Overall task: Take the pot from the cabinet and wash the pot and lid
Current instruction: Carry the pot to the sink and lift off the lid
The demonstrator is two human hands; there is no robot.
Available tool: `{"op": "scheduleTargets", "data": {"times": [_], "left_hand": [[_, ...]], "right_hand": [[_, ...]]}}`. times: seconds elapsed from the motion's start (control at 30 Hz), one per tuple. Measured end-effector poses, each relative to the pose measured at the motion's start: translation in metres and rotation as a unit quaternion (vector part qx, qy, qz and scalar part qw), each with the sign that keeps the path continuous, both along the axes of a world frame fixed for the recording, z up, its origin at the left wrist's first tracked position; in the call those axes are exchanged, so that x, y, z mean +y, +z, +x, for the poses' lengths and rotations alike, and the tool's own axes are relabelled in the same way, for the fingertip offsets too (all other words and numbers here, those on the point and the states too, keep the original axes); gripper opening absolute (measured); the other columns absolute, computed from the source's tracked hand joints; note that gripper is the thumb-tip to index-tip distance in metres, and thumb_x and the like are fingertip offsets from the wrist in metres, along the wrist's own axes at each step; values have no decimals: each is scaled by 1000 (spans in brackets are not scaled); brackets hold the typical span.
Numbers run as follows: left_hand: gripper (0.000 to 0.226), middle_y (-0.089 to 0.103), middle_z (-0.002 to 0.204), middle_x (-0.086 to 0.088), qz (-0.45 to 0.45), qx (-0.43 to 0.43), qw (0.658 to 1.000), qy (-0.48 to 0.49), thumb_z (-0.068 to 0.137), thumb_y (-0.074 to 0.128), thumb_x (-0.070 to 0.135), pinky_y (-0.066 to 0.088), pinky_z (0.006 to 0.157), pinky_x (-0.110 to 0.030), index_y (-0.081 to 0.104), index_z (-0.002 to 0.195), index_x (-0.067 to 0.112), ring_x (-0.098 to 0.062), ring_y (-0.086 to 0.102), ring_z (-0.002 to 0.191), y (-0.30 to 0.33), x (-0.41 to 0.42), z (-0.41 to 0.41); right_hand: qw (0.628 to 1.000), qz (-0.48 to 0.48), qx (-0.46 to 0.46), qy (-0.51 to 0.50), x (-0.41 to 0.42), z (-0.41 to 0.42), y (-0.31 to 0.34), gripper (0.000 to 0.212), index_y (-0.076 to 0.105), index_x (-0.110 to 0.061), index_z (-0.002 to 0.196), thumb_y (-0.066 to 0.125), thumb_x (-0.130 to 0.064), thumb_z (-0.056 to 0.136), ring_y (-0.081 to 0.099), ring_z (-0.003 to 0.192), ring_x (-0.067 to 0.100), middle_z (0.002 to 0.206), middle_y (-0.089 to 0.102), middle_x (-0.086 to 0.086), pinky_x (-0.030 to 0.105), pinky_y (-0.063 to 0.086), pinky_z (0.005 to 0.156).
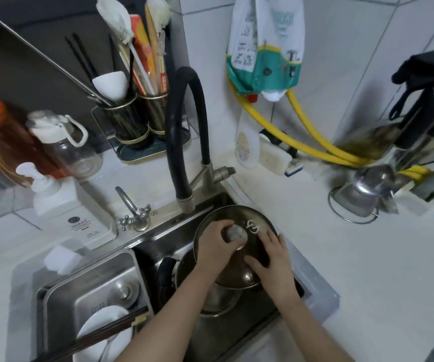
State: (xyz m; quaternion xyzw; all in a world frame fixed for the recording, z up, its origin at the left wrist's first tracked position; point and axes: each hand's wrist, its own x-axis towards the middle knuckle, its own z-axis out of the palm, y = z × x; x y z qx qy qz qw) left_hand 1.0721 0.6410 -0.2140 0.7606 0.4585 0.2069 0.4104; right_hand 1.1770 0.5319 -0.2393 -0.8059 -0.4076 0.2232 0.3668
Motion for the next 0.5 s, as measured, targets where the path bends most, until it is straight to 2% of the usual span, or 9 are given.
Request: {"op": "scheduleTargets", "data": {"times": [0.07, 0.13, 0.23, 0.33, 0.5], "left_hand": [[46, 54, 108, 13, -10, -29, 999, -14, 72, 76, 28, 43, 100, -30, 57, 113, 25, -7, 52, 106, 7, -8, 23], [52, 59, 112, 10, -31, -44, 998, -23, 69, 78, 27, 44, 102, -35, 55, 115, 26, -10, 54, 109, 10, -16, 48], [72, 59, 120, 5, -46, -37, 997, -49, 66, 80, 28, 43, 103, -35, 46, 129, 27, -14, 55, 112, 10, -28, 87], [91, 55, 111, 4, -51, -42, 994, -82, 66, 81, 22, 43, 100, -35, 33, 143, 24, -16, 56, 106, 7, -39, 120], [100, 53, 104, 5, -71, -27, 990, -116, 66, 82, 18, 44, 100, -36, 25, 148, 22, -18, 57, 105, -5, -42, 159]], "right_hand": [[1000, -6, -19, -18, -10, 18, 7, 66, 44, -26, 137, 69, -38, 78, 18, 144, 27, 150, 36, 0, 32, 8, 118], [998, -22, -29, -58, -20, 37, 13, 67, 45, -23, 137, 71, -37, 77, 18, 143, 27, 150, 36, 1, 29, 8, 116], [992, -44, -64, -101, -36, 66, 17, 68, 45, -20, 137, 71, -38, 77, 22, 142, 28, 150, 37, 4, 33, 14, 116], [985, -80, -96, -117, -49, 89, 14, 70, 42, -15, 139, 69, -38, 79, 21, 142, 28, 150, 35, 8, 35, 14, 117], [984, -96, -95, -118, -59, 120, 5, 74, 38, -8, 140, 70, -35, 79, 22, 142, 28, 150, 33, 12, 38, 18, 118]]}}
